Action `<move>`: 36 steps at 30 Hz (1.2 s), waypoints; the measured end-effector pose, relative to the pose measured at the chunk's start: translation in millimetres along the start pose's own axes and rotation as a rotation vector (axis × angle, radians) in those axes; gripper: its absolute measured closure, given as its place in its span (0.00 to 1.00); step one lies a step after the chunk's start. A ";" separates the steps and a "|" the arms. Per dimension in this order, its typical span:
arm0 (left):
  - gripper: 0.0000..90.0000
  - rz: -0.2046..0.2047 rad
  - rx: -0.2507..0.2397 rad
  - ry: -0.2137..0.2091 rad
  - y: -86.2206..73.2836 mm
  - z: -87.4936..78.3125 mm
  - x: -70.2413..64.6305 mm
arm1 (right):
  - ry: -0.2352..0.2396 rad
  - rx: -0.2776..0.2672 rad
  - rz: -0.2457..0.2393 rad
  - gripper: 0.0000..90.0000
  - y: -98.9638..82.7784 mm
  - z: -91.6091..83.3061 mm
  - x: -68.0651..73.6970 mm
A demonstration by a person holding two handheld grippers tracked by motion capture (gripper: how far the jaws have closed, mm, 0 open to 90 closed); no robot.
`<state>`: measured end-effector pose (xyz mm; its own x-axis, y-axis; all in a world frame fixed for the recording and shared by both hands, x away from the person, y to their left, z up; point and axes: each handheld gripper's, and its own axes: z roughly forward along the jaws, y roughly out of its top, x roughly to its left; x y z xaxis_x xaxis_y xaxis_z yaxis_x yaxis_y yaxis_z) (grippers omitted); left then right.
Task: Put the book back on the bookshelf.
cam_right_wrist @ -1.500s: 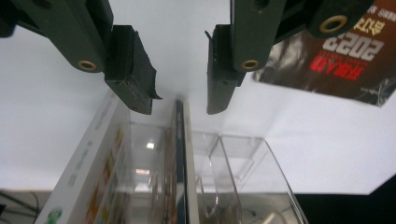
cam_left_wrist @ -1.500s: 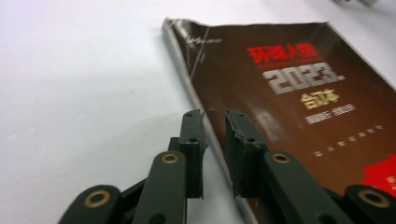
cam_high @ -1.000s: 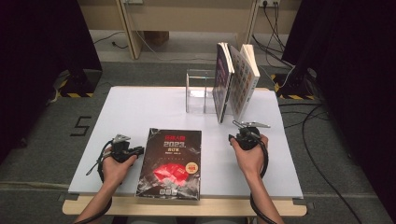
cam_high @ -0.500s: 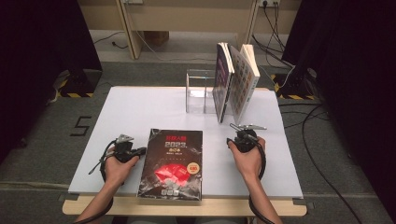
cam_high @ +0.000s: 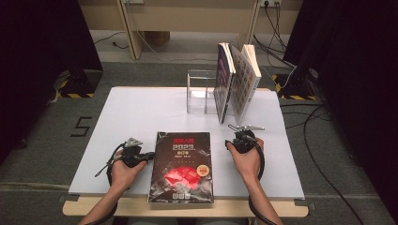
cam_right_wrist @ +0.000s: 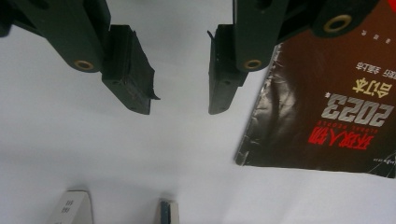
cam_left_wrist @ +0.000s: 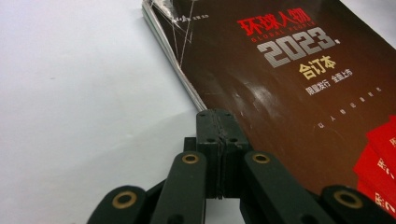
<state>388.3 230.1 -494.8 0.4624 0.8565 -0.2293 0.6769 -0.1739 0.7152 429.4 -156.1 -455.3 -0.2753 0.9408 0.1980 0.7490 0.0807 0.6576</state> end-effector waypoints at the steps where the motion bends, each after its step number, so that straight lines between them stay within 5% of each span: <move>1: 0.98 0.006 0.003 -0.005 0.3 0.8 -2.1 | -0.001 0.004 0.004 0.67 0.2 0.8 0.7; 26: 0.97 0.112 0.029 -0.088 11.8 24.7 -43.3 | 0.029 0.095 0.036 0.65 24.6 31.8 -5.0; 36: 0.87 0.109 0.024 -0.105 14.0 25.9 -44.9 | 0.015 0.121 0.053 0.65 31.0 41.2 -11.6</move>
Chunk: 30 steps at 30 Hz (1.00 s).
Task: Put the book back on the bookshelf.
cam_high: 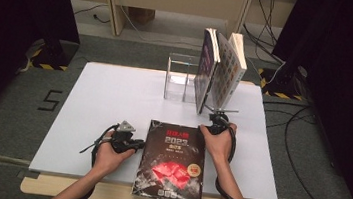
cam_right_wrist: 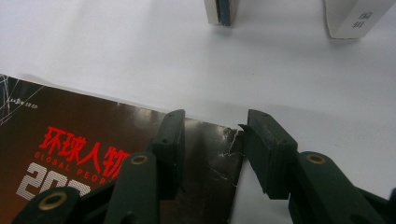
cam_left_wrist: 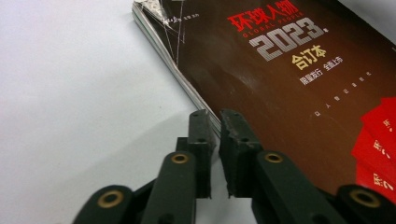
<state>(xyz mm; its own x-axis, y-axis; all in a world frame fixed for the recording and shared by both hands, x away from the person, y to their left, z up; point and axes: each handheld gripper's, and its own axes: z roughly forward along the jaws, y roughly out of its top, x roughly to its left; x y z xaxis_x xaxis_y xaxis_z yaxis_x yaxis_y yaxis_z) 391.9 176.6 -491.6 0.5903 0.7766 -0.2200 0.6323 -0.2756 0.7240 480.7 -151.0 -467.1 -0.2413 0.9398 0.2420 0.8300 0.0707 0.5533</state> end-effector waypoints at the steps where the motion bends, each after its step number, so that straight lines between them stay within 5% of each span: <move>1: 0.85 -0.006 -0.007 -0.007 0.0 -1.7 -0.3 | 0.000 0.002 -0.005 0.65 0.3 0.7 -0.9; 6: 0.81 0.000 -0.030 -0.017 0.4 -7.3 -6.5 | -0.007 0.008 -0.005 0.64 2.5 4.0 -3.1; 15: 0.83 0.027 0.000 -0.025 -5.8 -0.1 -11.3 | 0.025 0.004 -0.008 0.63 1.5 6.3 -5.6; 21: 0.85 0.019 0.005 -0.035 -5.6 0.4 -10.3 | 0.076 0.003 0.025 0.68 4.6 7.7 -14.9; 25: 0.85 0.006 0.005 -0.036 -5.7 0.5 -9.9 | 0.069 -0.004 -0.019 0.68 5.4 9.3 -13.1; 30: 0.85 -0.003 -0.005 -0.029 -6.9 0.7 -11.2 | 0.070 -0.028 0.021 0.68 0.3 7.9 -12.8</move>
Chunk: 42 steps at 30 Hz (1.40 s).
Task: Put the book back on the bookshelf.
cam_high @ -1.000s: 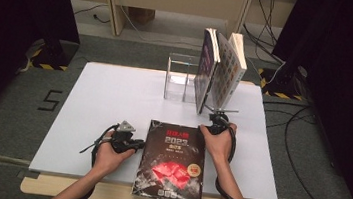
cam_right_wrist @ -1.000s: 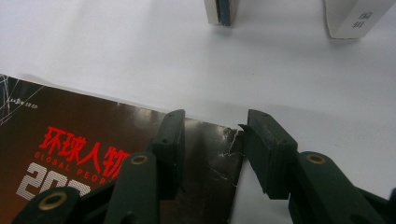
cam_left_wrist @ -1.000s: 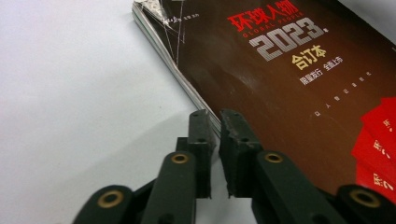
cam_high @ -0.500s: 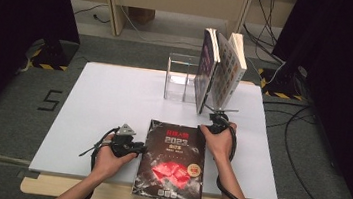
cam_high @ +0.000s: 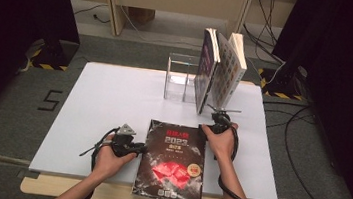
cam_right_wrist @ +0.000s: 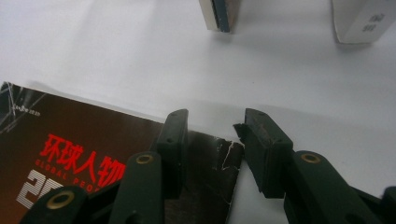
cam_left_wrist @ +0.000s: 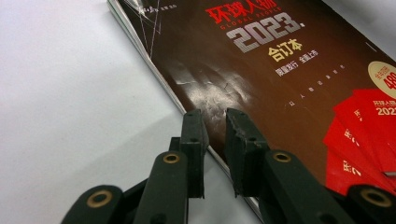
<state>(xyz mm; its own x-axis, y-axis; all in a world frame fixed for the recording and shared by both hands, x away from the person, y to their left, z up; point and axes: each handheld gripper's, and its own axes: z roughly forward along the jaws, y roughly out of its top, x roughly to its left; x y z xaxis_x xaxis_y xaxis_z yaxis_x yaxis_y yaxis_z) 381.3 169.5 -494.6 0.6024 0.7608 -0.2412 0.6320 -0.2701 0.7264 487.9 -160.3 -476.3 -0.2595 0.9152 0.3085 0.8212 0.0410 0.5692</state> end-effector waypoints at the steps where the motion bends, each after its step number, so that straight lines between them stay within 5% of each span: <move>1: 0.85 0.002 0.000 0.005 -0.3 -0.1 -0.4 | 0.005 -0.004 0.004 0.68 -1.1 -0.7 -1.0; 11: 0.86 -0.001 0.000 0.007 -0.5 -0.4 -1.2 | 0.058 0.030 0.100 0.69 -8.0 -8.9 -2.6; 20: 0.84 0.003 -0.015 -0.003 -3.5 -1.5 1.2 | 0.157 0.070 0.086 0.95 0.9 -28.5 -1.2; 23: 0.77 -0.027 -0.051 -0.023 -7.7 -2.1 3.4 | 0.181 0.064 0.067 0.96 5.6 -36.2 4.4; 25: 0.69 -0.006 -0.057 -0.009 -9.7 -5.9 4.6 | 0.190 0.050 0.063 0.96 7.0 -40.8 6.3; 31: 0.59 -0.053 -0.111 0.046 -8.0 -21.9 21.3 | 0.210 -0.002 0.054 0.96 6.2 -55.9 12.4; 42: 0.48 -0.052 -0.112 0.097 -7.9 -26.7 35.4 | 0.226 -0.102 0.013 0.96 8.8 -83.5 31.1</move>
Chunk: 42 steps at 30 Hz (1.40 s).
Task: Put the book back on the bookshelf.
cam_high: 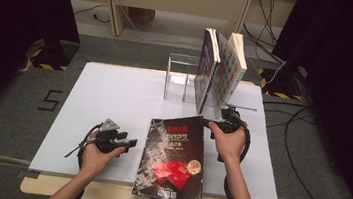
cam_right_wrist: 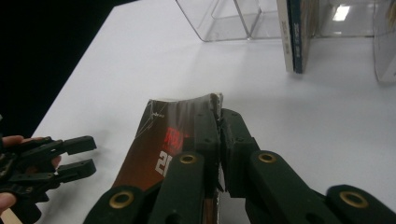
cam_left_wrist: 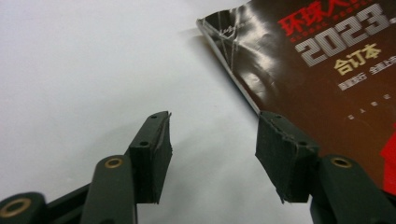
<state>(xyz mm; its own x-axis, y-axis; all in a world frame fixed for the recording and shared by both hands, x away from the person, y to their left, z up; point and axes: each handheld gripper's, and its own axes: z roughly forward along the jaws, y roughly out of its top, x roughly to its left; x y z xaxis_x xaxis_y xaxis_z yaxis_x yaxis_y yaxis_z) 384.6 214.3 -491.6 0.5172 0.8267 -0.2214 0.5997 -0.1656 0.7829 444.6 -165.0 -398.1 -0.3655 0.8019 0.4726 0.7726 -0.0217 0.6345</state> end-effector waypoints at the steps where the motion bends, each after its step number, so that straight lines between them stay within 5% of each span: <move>1: 0.48 0.001 -0.002 0.004 -0.3 0.1 1.2 | -0.002 -0.008 -0.002 0.96 0.8 -1.5 1.1; 14: 0.47 -0.017 -0.010 0.013 -0.9 -5.9 7.3 | -0.021 -0.099 -0.028 0.96 8.3 -22.1 11.9; 42: 0.48 -0.024 -0.012 0.017 -3.6 -6.1 8.5 | -0.007 -0.159 -0.064 0.96 20.2 -37.6 30.1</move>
<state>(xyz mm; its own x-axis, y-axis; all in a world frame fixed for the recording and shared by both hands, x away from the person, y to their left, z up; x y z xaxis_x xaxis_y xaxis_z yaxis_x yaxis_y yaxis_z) 383.1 225.2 -492.8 0.4927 0.8392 -0.2302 0.6044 -0.1397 0.7843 429.7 -163.7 -348.1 -0.4070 0.8090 0.4240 0.6558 -0.0643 0.7522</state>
